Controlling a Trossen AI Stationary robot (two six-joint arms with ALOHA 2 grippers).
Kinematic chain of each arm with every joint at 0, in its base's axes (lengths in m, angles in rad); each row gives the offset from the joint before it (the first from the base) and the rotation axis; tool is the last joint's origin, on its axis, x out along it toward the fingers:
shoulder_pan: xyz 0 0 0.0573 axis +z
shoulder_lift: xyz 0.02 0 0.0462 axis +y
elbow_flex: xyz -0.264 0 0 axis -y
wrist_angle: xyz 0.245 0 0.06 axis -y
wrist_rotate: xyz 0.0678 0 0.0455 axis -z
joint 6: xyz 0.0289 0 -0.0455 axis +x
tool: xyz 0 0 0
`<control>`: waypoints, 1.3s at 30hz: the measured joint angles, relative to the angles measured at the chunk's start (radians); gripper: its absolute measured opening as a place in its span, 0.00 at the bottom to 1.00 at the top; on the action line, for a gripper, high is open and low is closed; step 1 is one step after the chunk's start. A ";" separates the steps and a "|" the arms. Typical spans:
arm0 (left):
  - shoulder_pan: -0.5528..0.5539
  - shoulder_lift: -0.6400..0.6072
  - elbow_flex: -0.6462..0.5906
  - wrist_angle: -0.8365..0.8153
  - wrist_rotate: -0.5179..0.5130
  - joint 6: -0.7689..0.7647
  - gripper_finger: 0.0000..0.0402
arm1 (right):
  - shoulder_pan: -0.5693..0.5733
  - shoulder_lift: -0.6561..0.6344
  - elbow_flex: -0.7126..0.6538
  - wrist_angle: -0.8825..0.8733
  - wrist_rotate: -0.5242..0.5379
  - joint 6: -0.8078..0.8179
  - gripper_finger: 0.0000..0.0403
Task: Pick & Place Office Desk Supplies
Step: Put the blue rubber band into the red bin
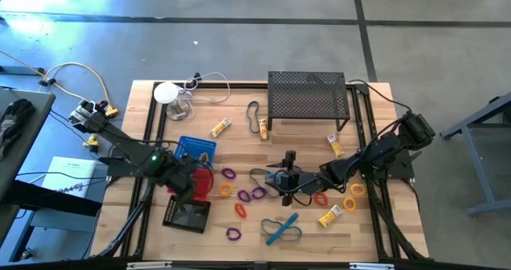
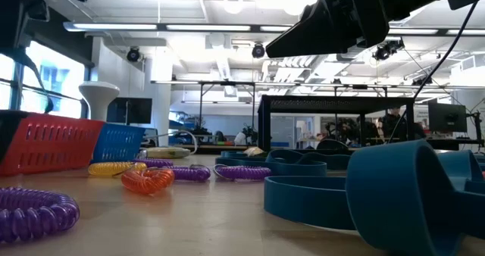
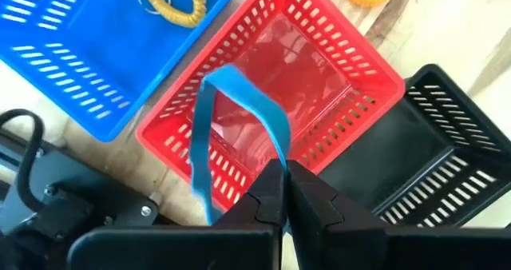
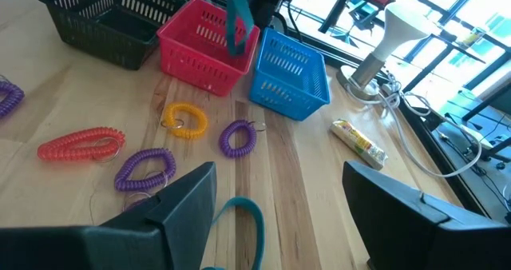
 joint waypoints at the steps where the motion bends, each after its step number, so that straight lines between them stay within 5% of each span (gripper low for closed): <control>1: 0.010 0.000 -0.009 0.007 0.015 0.011 0.00 | 0.000 0.000 0.000 0.000 0.000 0.000 0.65; 18: 0.124 0.000 -0.216 0.322 0.239 0.299 0.00 | -0.006 0.000 0.000 -0.012 0.000 0.027 0.65; 29: 0.248 0.000 -0.259 0.497 0.288 0.470 0.00 | -0.006 0.000 0.000 -0.015 0.000 0.049 0.65; 39: 0.261 -0.001 -0.300 0.487 0.306 0.486 0.00 | -0.006 0.000 0.000 -0.020 0.000 0.049 0.65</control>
